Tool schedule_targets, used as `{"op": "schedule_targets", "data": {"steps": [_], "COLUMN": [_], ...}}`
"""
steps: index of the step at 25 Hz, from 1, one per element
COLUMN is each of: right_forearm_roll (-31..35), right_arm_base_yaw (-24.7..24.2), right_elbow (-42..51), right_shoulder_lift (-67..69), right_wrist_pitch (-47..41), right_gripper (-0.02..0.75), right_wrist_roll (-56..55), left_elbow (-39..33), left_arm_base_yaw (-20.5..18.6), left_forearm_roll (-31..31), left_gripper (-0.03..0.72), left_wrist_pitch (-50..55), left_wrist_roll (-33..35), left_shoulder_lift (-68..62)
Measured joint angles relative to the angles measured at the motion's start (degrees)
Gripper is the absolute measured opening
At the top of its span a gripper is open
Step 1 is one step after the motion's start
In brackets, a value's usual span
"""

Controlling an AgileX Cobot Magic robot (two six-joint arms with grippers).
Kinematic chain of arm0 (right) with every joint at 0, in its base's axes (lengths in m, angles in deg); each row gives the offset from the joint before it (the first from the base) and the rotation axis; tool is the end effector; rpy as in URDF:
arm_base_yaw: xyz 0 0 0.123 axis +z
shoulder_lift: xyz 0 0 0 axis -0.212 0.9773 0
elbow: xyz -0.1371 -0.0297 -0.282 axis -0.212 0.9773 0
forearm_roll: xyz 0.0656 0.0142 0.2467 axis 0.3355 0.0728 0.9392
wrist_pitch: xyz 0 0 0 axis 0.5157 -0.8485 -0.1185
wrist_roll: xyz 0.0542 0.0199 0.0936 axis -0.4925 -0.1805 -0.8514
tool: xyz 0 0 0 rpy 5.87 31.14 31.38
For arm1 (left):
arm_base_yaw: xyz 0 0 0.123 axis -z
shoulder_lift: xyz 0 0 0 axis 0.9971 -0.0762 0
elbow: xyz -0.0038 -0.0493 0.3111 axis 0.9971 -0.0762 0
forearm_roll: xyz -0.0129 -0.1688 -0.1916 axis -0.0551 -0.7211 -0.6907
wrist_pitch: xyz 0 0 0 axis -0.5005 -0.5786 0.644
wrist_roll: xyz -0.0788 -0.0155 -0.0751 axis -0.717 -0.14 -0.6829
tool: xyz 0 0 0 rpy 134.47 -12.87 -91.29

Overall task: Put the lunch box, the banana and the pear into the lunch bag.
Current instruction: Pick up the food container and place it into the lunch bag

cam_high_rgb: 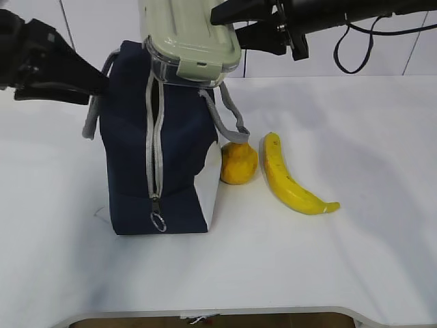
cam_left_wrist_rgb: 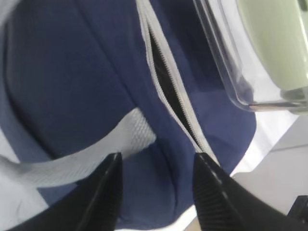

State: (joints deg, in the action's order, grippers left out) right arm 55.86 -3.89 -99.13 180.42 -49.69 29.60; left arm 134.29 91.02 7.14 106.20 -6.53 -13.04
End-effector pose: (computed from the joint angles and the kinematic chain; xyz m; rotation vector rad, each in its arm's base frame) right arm 0.4244 0.1573 0.3418 -0.2191 2.2003 1.4840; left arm 0.3147 -0.1035 0.3268 0.3874 2.3637 -0.9574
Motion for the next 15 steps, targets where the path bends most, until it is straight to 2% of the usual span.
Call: {"op": "schedule_targets", "data": {"steps": [6, 8, 10, 13, 15], "right_forearm_roll": [0.0, 0.0, 0.0, 0.0, 0.1], "right_arm_base_yaw": [0.0, 0.0, 0.0, 0.1, 0.3], "right_elbow": [0.0, 0.0, 0.0, 0.0, 0.0], "right_shoulder_lift": [0.0, 0.0, 0.0, 0.0, 0.0], "right_wrist_pitch": [1.3, 1.6, 1.6, 1.7, 1.7], "right_gripper": [0.354, 0.354, 0.354, 0.354, 0.354], "right_wrist_roll": [0.0, 0.0, 0.0, 0.0, -0.1], "left_elbow": [2.3, 2.3, 2.3, 3.0, 4.0], "left_arm_base_yaw": [3.2, 3.5, 3.5, 3.5, 3.5], "left_forearm_roll": [-0.2, -0.3, -0.3, 0.0, 0.1], "left_gripper": [0.362, 0.331, 0.248, 0.063, 0.01], "left_wrist_pitch": [0.1, 0.1, -0.2, -0.2, 0.1], "left_wrist_roll": [0.1, 0.1, 0.1, 0.1, 0.1], "left_shoulder_lift": [-5.6, -6.5, -6.9, -6.9, -7.0]}}
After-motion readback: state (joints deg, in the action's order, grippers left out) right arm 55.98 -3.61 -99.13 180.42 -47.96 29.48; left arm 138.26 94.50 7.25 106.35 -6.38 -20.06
